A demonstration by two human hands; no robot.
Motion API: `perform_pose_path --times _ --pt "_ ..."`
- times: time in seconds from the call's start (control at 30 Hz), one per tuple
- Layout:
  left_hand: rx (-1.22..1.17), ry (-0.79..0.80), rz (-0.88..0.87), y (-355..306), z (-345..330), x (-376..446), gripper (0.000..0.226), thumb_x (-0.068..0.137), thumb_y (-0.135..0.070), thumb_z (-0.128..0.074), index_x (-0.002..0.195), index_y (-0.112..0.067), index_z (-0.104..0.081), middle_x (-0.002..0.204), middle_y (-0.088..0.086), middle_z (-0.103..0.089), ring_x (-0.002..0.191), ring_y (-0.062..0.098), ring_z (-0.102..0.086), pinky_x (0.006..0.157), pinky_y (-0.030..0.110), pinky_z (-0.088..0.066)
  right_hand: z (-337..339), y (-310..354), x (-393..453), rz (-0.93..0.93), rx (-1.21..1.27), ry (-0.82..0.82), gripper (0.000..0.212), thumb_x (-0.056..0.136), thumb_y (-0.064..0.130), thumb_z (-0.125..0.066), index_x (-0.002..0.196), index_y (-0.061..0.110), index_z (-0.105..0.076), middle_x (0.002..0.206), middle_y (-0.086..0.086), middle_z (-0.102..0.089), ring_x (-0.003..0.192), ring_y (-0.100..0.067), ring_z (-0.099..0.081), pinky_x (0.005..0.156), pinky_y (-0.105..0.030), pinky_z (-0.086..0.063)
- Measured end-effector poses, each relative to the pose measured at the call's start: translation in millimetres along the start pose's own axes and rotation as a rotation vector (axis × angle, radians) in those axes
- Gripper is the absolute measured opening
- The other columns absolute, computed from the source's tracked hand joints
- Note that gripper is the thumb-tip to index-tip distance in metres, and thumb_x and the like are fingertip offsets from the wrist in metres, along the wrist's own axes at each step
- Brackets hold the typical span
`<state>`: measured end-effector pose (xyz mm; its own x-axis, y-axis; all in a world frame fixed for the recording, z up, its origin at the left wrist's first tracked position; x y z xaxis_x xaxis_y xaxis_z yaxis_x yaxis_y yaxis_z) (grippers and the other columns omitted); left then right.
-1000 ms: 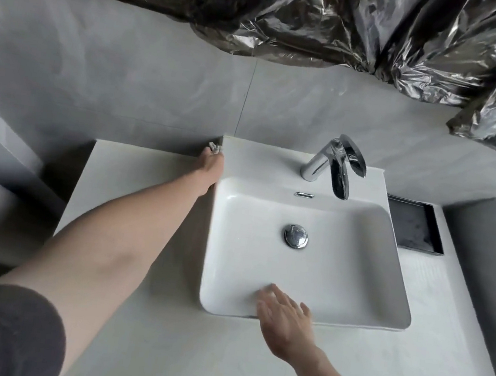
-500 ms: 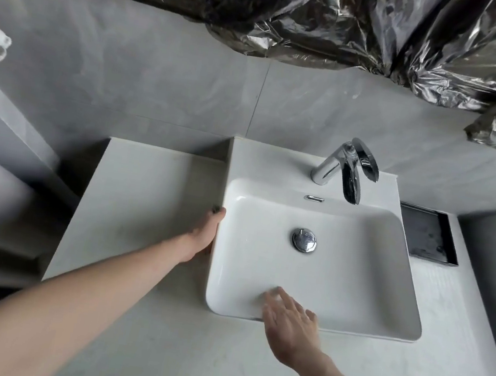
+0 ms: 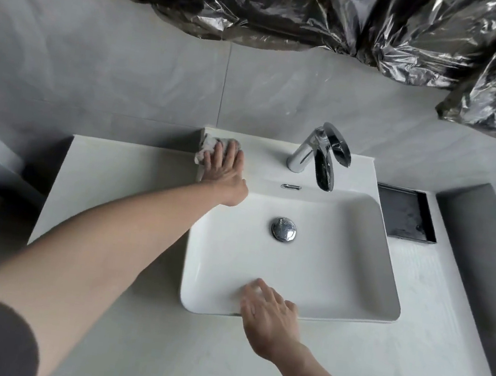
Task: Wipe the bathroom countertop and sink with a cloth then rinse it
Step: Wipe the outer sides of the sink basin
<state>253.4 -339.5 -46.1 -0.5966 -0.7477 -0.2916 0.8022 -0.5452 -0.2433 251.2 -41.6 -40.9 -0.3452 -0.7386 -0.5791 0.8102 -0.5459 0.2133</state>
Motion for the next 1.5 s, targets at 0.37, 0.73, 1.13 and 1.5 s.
perform_pose_path --times 0.37,0.73,1.13,1.5 --pt "0.065 -0.008 -0.458 -50.0 -0.5 30.9 0.08 0.096 -0.015 -0.04 0.161 -0.008 0.005 0.17 0.008 0.009 0.157 0.023 0.008 0.127 0.037 0.005 -5.1 -3.1 2.2 0.002 0.022 -0.053 0.037 0.097 0.042 -0.017 0.118 0.037 -0.048 0.134 0.017 -0.042 0.122 -0.014 -0.051 0.096 -0.042 -0.037" --pt "-0.102 -0.196 -0.23 47.2 16.7 32.0 0.066 0.1 -0.015 -0.048 0.16 -0.008 -0.021 0.169 0.007 -0.015 0.156 0.024 -0.014 0.126 0.031 -0.007 -4.4 -1.9 1.2 0.001 0.012 -0.046 0.042 0.097 0.043 -0.015 0.122 0.038 -0.048 0.136 0.018 -0.042 0.126 -0.012 -0.051 0.099 -0.042 -0.037" --pt "-0.813 -0.22 0.232 60.4 -21.2 -4.7 0.069 0.1 -0.025 -0.046 0.16 -0.005 -0.015 0.164 0.009 -0.029 0.144 0.026 -0.039 0.116 0.036 -0.031 -3.8 -1.1 0.4 0.002 0.008 -0.025 0.041 0.099 0.04 -0.018 0.125 0.039 -0.05 0.139 0.019 -0.039 0.128 -0.013 -0.049 0.105 -0.045 -0.036" --pt "-0.94 0.013 0.426 81.7 11.2 49.8 0.058 0.106 -0.045 -0.033 0.145 -0.005 -0.048 0.15 0.017 -0.05 0.136 0.035 -0.048 0.112 0.034 -0.037 -1.5 0.5 1.8 -0.012 -0.014 -0.01 0.042 0.1 0.038 -0.019 0.13 0.038 -0.048 0.139 0.02 -0.037 0.129 -0.012 -0.047 0.102 -0.043 -0.036"
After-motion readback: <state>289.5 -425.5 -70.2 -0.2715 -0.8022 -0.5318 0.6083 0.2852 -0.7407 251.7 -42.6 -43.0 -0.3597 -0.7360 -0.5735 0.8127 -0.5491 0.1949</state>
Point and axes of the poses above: each hand's wrist, its own x-axis towards the middle knuckle, its own z-axis out of the back of the hand, y = z × x, the point moved 1 cm from there along x, towards the middle knuckle
